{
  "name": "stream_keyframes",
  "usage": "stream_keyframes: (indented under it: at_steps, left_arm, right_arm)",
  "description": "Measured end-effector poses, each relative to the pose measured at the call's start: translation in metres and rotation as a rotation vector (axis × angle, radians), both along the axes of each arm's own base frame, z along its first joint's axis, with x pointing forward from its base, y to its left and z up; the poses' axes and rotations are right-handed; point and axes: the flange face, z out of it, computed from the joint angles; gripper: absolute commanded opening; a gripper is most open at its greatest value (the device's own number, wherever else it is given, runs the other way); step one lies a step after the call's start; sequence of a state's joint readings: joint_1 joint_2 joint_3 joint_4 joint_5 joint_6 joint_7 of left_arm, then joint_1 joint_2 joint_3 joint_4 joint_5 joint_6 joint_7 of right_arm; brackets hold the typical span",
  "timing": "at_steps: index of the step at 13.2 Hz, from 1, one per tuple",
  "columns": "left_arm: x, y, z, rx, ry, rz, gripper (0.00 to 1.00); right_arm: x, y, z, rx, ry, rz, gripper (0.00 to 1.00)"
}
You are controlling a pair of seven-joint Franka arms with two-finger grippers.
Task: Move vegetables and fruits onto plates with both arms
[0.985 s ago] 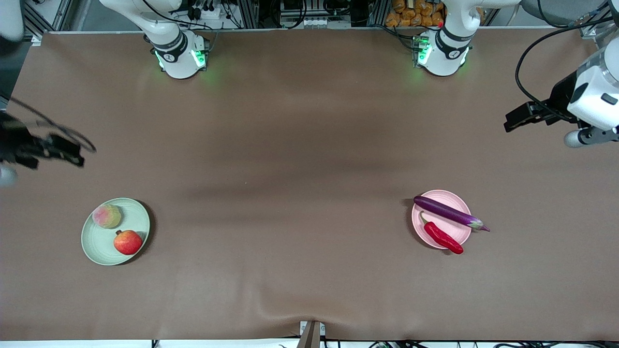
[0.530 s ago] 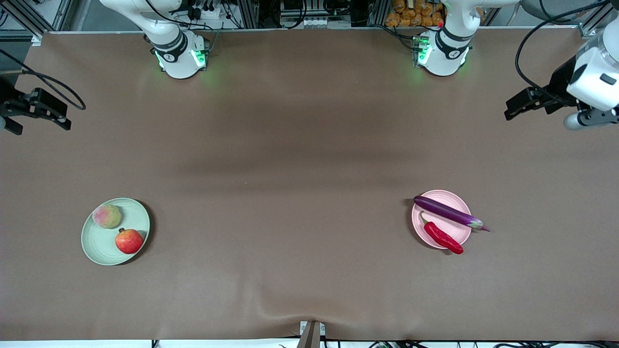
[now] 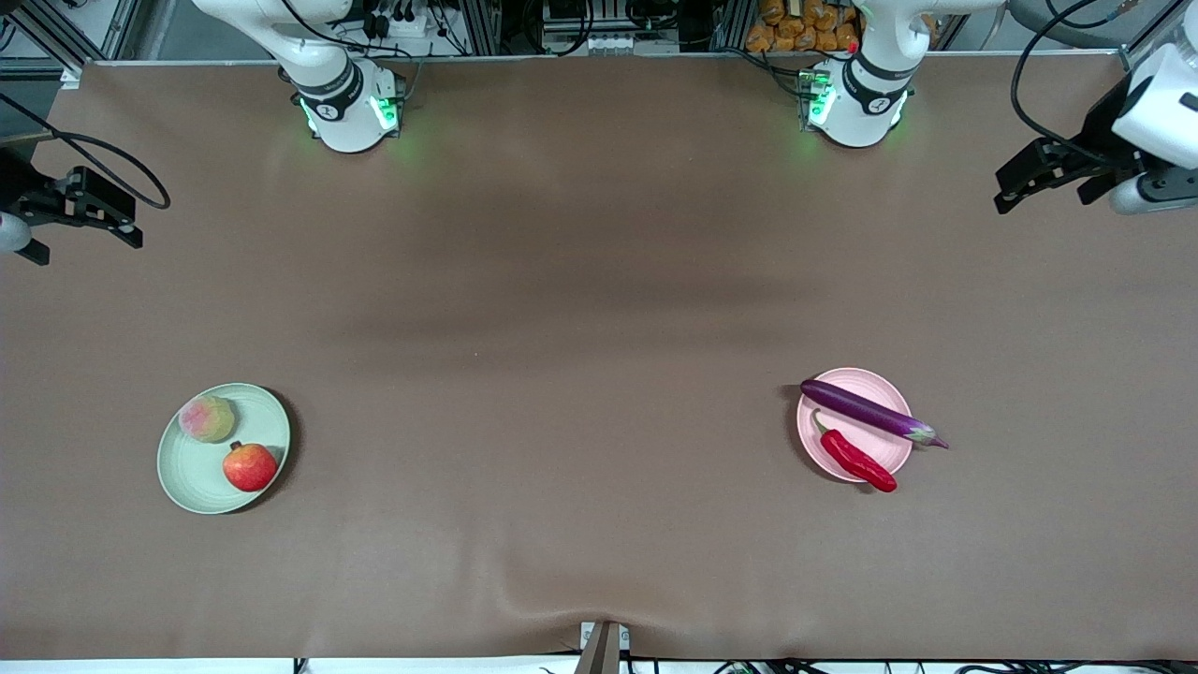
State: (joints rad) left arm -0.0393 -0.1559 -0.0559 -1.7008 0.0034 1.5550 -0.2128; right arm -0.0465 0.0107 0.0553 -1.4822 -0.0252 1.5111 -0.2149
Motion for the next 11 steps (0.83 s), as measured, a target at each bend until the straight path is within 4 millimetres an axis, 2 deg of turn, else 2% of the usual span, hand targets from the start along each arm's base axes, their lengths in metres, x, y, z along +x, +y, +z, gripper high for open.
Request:
stream_keyframes:
  at_steps: [11]
  left_arm:
    - [0.0, 0.005, 0.021, -0.001, -0.04, -0.029, 1.0]
  right_arm:
    - [-0.009, -0.001, -0.003, 0.043, -0.006, -0.008, 1.0]
